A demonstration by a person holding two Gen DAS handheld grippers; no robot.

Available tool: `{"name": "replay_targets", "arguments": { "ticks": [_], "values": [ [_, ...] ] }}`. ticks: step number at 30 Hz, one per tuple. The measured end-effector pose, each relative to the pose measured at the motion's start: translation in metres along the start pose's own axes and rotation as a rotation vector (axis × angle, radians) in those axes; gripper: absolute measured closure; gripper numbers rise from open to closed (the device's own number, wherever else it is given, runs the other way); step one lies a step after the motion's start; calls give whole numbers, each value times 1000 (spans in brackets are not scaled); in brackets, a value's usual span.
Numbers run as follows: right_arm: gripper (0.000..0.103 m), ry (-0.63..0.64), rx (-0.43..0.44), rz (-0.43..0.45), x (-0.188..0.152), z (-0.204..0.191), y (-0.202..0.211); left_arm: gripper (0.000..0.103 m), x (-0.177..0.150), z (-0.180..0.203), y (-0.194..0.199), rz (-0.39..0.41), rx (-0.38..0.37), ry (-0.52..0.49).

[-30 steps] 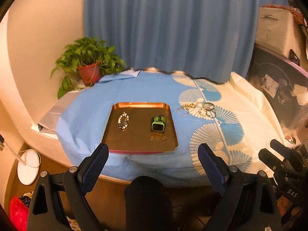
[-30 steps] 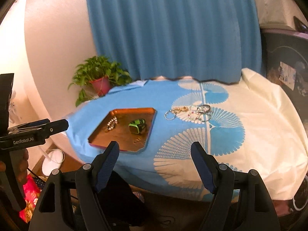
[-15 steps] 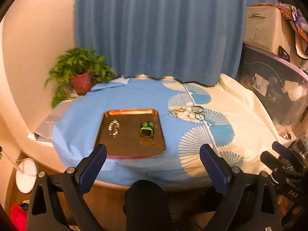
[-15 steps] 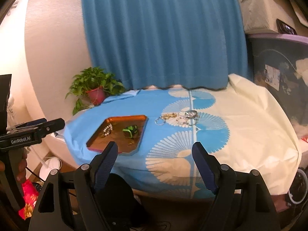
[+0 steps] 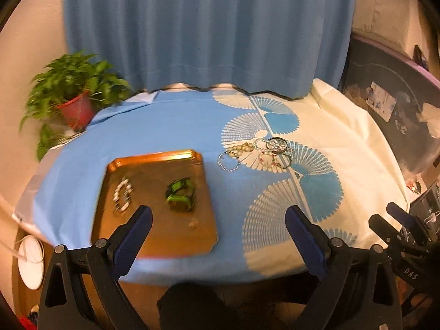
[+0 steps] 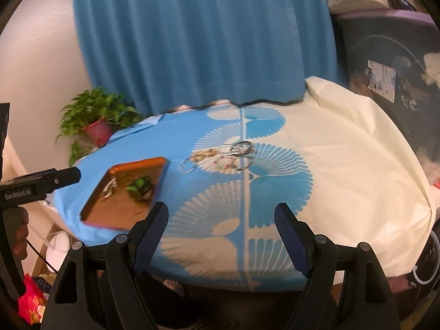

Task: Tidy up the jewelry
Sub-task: 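Move both tools back toward the remaining jewelry pile, then grasp the wooden bead bracelet with the left gripper while the right grasps a bangle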

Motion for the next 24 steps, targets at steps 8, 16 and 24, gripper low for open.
{"name": "replay_targets", "arguments": {
  "ticks": [8,16,24],
  "values": [
    [23,-2,-58,-64,2,37,-100,8,20,13,-117,-104,-14,-83],
    [23,4,-87,-152,-9,59,-220,8,14,39,-237,-253,-90,-234],
    [23,66,-117,-258,-36,74,-310,8,-11,40,-322,-409,-86,-281]
  ]
}}
Point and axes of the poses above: each gripper's, at about its wrist camera, not at the fingertips, and y roughly against the way its jaws point, z to its right, x to its top, the point moved 8 cm from there along -y, roughly the way its jaws point, and after that the axes turned 15 degrees about z, right-handed, at the moved point
